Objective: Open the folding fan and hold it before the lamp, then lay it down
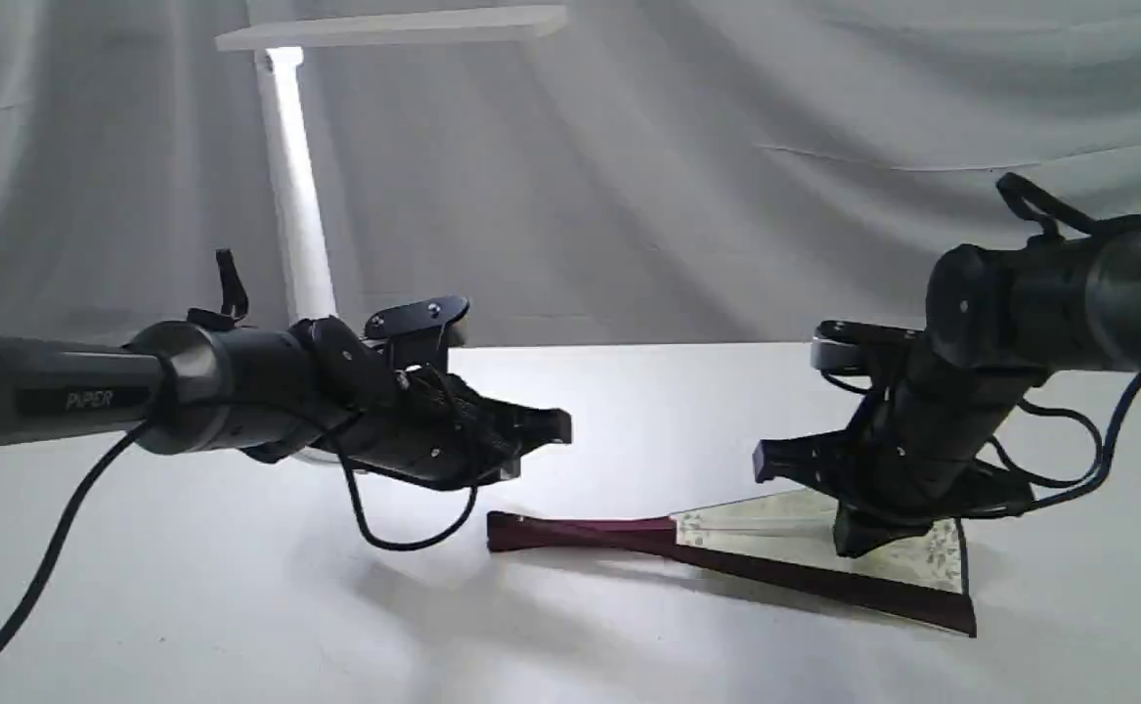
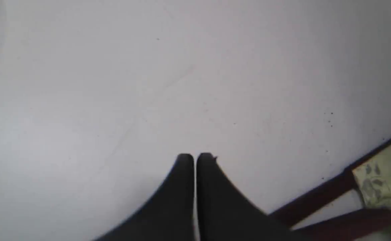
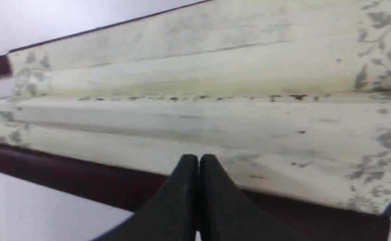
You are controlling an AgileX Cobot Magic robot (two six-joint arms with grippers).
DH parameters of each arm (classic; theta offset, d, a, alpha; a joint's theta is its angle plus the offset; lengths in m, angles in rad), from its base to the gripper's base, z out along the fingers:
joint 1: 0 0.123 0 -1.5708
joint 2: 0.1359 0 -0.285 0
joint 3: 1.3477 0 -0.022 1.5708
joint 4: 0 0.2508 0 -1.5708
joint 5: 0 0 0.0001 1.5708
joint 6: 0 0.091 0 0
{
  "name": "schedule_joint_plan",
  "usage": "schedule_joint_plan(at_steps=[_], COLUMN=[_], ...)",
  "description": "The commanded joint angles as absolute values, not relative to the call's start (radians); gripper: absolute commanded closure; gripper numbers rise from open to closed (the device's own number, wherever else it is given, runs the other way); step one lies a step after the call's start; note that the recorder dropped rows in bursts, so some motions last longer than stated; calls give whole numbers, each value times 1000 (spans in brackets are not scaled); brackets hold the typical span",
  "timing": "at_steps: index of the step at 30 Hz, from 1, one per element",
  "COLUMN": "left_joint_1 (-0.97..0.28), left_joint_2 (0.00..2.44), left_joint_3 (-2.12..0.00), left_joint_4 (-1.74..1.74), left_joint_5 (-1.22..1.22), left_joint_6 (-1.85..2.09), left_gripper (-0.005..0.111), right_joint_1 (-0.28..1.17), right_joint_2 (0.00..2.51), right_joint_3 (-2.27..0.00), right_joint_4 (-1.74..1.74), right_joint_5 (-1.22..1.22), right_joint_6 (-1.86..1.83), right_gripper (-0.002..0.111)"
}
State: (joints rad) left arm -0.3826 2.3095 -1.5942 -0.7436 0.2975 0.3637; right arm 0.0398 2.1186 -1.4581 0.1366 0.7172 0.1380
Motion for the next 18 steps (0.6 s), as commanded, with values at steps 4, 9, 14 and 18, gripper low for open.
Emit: schedule_joint_plan(at_steps=[4,9,14,18], left_joint_1=[-389,-389,-389,-391], left_joint_2=[2308,2308,2308,2320], left_joint_3=[-1599,-1599,-1599,-1599], left_joint_4=[-750,-750,-750,-775], left_joint_5=[321,360,365,424], left_joint_6=[372,370,370,367], left_gripper=[107,107,107,107], right_joint_1=[-1,-1,1,1], right_joint_2=[2168,2174,2174,2174], right_joint_3=[-1452,-1452,-1452,-1452], right_joint_4=[124,123,123,118], right_joint_5=[712,671,682,639], right_joint_6=[134,129,128,120], right_gripper=[108,108,108,108])
